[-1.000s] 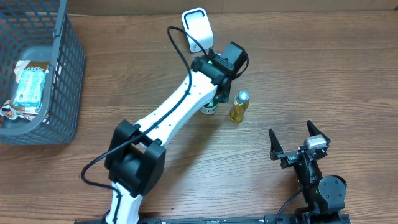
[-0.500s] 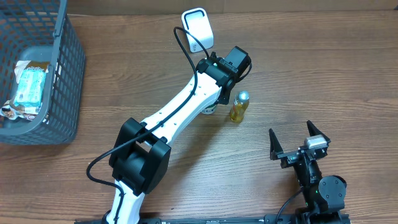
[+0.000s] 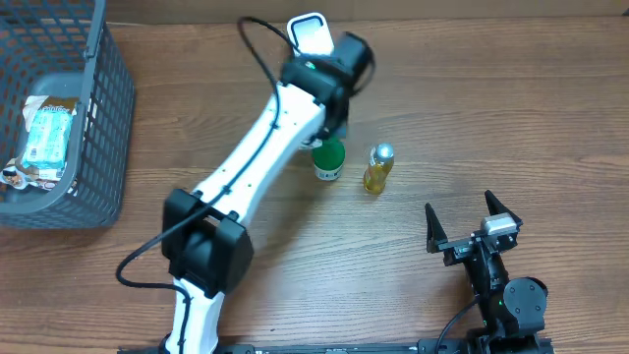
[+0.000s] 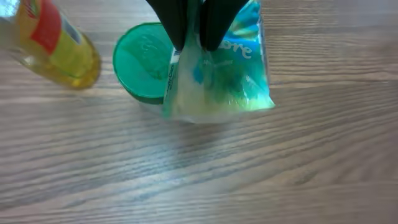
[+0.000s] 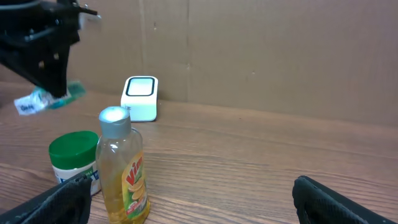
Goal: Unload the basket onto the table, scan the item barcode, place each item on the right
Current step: 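Lift the box off the tub and set it down left of the tub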
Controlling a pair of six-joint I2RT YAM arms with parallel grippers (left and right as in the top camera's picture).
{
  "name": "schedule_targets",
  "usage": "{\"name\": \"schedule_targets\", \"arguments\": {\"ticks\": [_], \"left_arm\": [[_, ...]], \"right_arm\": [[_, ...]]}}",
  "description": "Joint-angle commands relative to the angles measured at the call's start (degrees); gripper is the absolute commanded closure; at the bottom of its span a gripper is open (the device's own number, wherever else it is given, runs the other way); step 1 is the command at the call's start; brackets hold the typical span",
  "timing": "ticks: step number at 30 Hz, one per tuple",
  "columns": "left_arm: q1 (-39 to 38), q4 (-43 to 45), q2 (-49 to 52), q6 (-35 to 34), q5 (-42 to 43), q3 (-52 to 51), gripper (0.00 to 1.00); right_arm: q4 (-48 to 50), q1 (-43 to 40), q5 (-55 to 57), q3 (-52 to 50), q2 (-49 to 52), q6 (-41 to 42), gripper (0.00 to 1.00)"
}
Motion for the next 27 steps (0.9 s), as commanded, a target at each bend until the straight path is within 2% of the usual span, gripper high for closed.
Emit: {"name": "schedule_targets", "arguments": {"ticks": [1,7,13,19,22,27], "left_arm": [[5.7,-0.5,0.2,6.5,16.8,1.4,0.96],[14.6,-1.1,0.3,16.8,33.8,1.2,0.96],[21.1,-3.4,0.3,23.6,42.7,-0.1,0.96],[25.6,-1.7,0.3,31.9,56.9,-5.8,0.96],[27.3,2.0,0.3,36.1,63.6,-12.0,0.95],[27.3,7.7,0.3,38.7,64.8,-20.4,0.96]], "right_arm": [[0.2,-0.2,0.3,-0.6,-0.4,-0.1,0.0],[0.2,-0.2,0.3,-0.6,-0.4,-0.1,0.0],[0.2,-0.2,0.3,-0.6,-0.5,-0.1,0.0],[0.2,-0.2,0.3,-0.6,-0.4,-0.1,0.0],[0.2,-0.2,0.3,-0.6,-0.4,-0.1,0.0],[0.2,-0.2,0.3,-0.6,-0.4,-0.1,0.0]]}}
